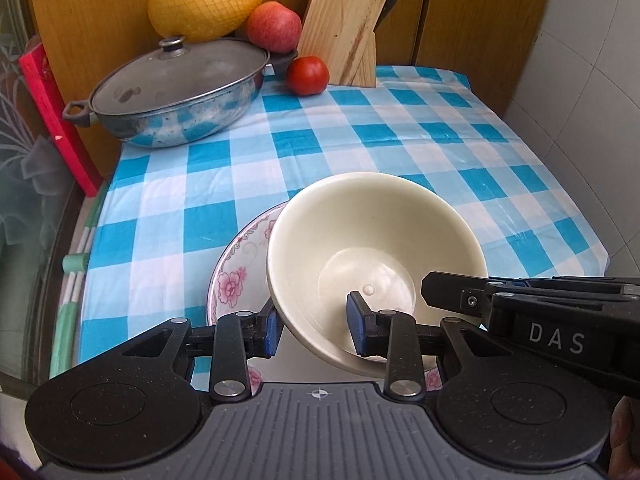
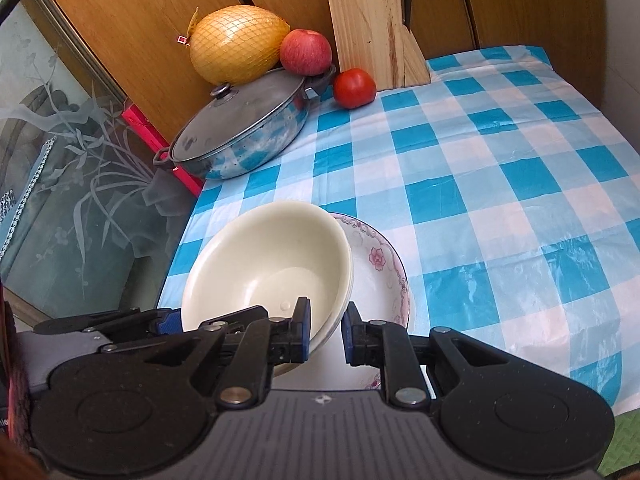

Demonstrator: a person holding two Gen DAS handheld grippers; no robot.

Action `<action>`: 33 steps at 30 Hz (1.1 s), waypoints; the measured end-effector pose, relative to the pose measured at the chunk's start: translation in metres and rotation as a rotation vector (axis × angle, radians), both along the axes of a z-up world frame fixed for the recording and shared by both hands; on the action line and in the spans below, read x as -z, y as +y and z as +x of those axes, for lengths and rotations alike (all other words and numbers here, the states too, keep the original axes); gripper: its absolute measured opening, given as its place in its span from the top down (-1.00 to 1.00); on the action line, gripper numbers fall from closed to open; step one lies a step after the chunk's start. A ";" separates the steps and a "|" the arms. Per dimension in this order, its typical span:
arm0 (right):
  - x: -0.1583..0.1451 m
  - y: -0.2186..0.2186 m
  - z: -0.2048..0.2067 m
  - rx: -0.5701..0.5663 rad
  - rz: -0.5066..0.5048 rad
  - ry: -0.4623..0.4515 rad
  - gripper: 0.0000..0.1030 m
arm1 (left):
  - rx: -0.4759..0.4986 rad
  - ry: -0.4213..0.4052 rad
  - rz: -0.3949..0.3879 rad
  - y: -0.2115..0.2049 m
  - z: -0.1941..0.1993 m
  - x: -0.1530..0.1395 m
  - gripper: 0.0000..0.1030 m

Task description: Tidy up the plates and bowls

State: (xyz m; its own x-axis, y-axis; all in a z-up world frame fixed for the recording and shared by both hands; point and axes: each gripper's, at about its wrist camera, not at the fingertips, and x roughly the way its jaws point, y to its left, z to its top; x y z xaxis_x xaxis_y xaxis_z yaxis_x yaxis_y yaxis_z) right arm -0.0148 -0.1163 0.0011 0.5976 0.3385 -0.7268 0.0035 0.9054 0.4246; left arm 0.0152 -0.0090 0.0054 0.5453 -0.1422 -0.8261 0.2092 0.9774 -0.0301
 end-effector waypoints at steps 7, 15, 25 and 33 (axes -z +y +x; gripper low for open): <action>0.001 0.002 -0.003 -0.003 -0.006 0.016 0.67 | 0.005 0.009 -0.001 0.001 -0.004 0.000 0.21; 0.011 0.003 0.001 -0.005 -0.014 0.040 0.65 | -0.001 0.043 -0.006 0.003 0.000 0.012 0.18; -0.006 -0.007 -0.033 0.092 -0.075 -0.098 0.46 | -0.090 -0.060 0.041 0.023 -0.011 -0.003 -0.45; -0.026 0.011 -0.064 0.098 -0.138 -0.239 0.18 | -0.129 -0.125 0.016 0.029 -0.037 -0.016 -0.64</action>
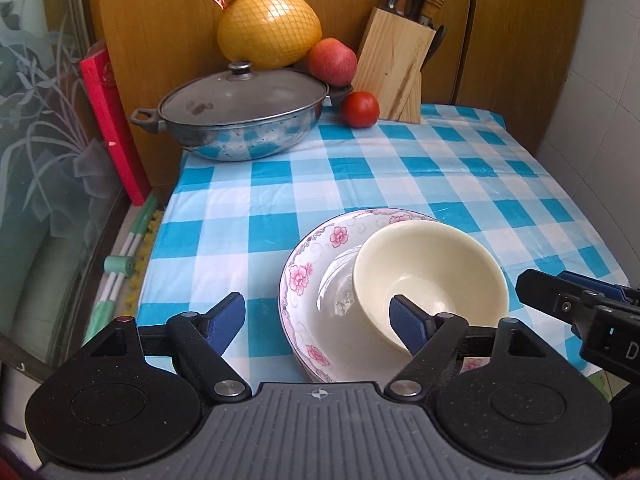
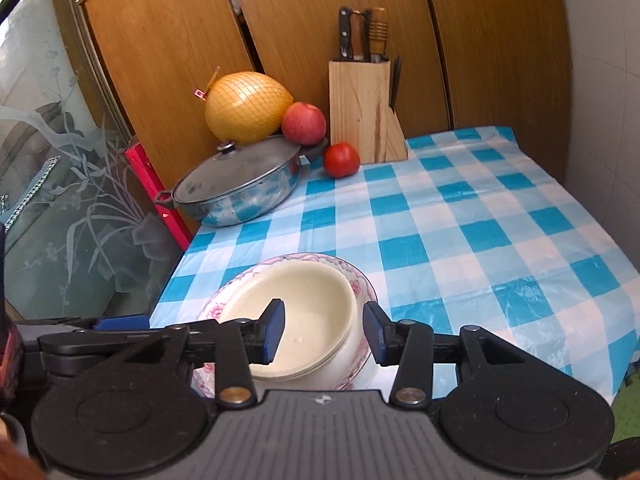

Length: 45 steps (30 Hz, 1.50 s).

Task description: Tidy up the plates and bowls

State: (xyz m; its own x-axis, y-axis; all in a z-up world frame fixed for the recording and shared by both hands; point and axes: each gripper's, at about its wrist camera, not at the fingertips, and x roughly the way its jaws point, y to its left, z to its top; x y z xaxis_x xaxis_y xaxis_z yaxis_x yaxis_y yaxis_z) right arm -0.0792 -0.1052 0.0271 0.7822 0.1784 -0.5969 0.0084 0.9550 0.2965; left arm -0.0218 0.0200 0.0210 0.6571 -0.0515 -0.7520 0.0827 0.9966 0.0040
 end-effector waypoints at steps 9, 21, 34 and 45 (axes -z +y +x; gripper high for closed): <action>0.005 0.000 0.000 0.027 -0.016 -0.001 0.15 | 0.000 -0.030 0.001 -0.004 -0.007 -0.004 -0.66; 0.011 0.000 -0.002 0.025 -0.008 0.008 0.14 | 0.012 -0.030 -0.007 -0.010 -0.013 -0.006 -0.66; 0.010 -0.002 -0.002 0.022 0.002 0.003 0.13 | 0.010 -0.044 -0.002 -0.009 -0.017 -0.010 -0.64; 0.008 -0.001 -0.004 0.019 0.003 -0.010 0.13 | 0.015 -0.067 0.006 -0.008 -0.020 -0.012 -0.65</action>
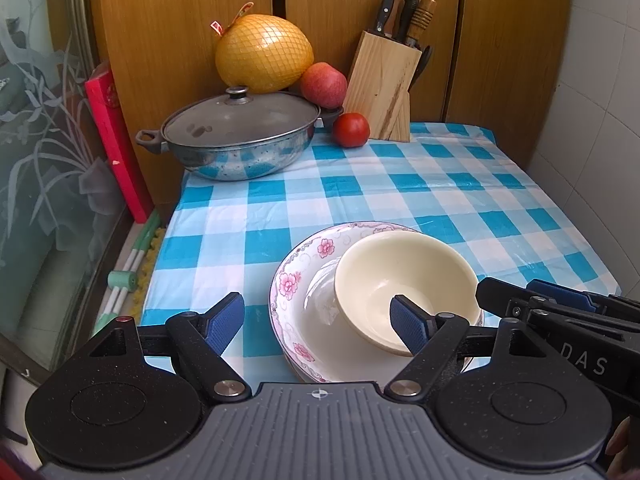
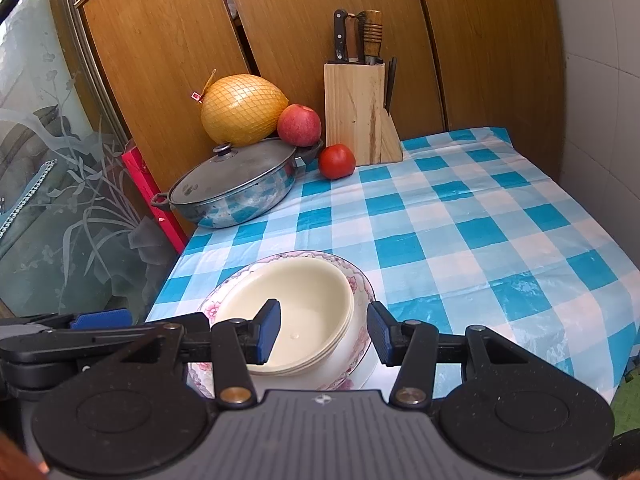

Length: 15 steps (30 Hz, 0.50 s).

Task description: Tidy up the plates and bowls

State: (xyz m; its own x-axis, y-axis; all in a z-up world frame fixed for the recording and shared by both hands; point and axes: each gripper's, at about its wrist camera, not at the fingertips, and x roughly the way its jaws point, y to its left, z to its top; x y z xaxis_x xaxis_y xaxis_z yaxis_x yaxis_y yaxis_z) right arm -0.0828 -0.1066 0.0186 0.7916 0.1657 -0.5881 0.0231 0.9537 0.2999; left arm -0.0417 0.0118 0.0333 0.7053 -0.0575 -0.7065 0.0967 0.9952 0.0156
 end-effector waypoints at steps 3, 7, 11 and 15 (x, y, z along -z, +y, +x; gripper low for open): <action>-0.001 0.000 -0.001 0.000 -0.002 -0.004 0.13 | 0.002 -0.007 -0.004 0.001 -0.001 0.000 -0.65; -0.001 0.001 -0.001 -0.001 -0.003 -0.004 0.13 | 0.002 -0.007 -0.004 0.001 -0.001 0.000 -0.65; -0.001 0.001 -0.001 -0.001 -0.003 -0.004 0.13 | 0.002 -0.007 -0.003 0.001 -0.001 0.000 -0.65; -0.001 0.001 -0.001 -0.001 -0.003 -0.006 0.13 | -0.002 -0.012 0.002 0.001 -0.002 -0.001 -0.65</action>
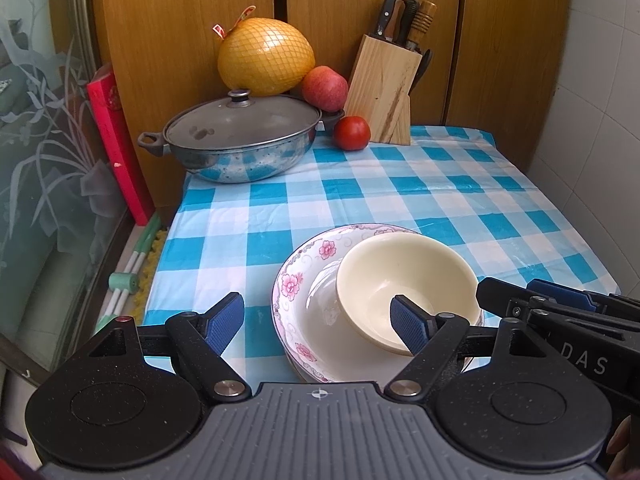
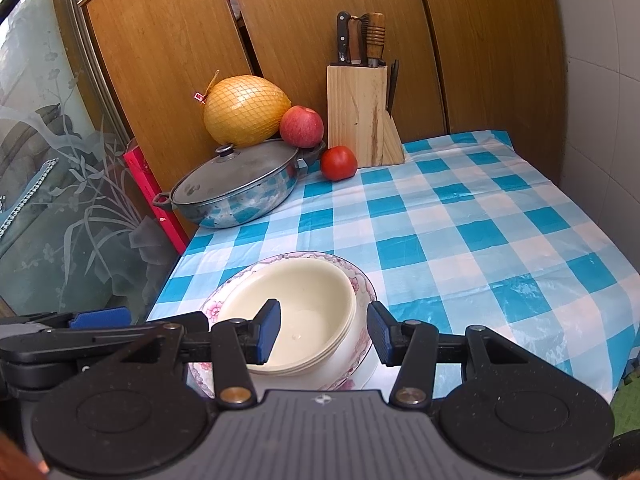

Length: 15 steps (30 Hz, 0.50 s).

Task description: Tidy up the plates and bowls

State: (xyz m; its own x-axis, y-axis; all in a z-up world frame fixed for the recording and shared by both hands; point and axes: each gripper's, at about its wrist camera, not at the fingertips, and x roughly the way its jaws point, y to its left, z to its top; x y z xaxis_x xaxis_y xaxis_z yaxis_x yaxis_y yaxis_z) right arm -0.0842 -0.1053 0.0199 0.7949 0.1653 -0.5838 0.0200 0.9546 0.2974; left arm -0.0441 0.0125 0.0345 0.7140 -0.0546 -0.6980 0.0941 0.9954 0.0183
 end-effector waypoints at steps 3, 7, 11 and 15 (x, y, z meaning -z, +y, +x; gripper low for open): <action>0.000 0.001 -0.001 0.000 -0.001 -0.001 0.13 | -0.001 -0.010 0.011 -0.001 -0.002 -0.001 -0.66; 0.000 0.001 -0.001 -0.002 -0.002 -0.002 0.13 | -0.001 -0.016 0.010 -0.001 -0.003 -0.001 -0.66; -0.001 0.001 -0.001 -0.001 -0.002 -0.002 0.13 | -0.003 -0.019 0.010 0.000 -0.003 -0.001 -0.66; -0.002 0.001 -0.001 -0.002 0.000 -0.002 0.13 | -0.005 -0.019 0.007 0.001 -0.003 -0.001 -0.68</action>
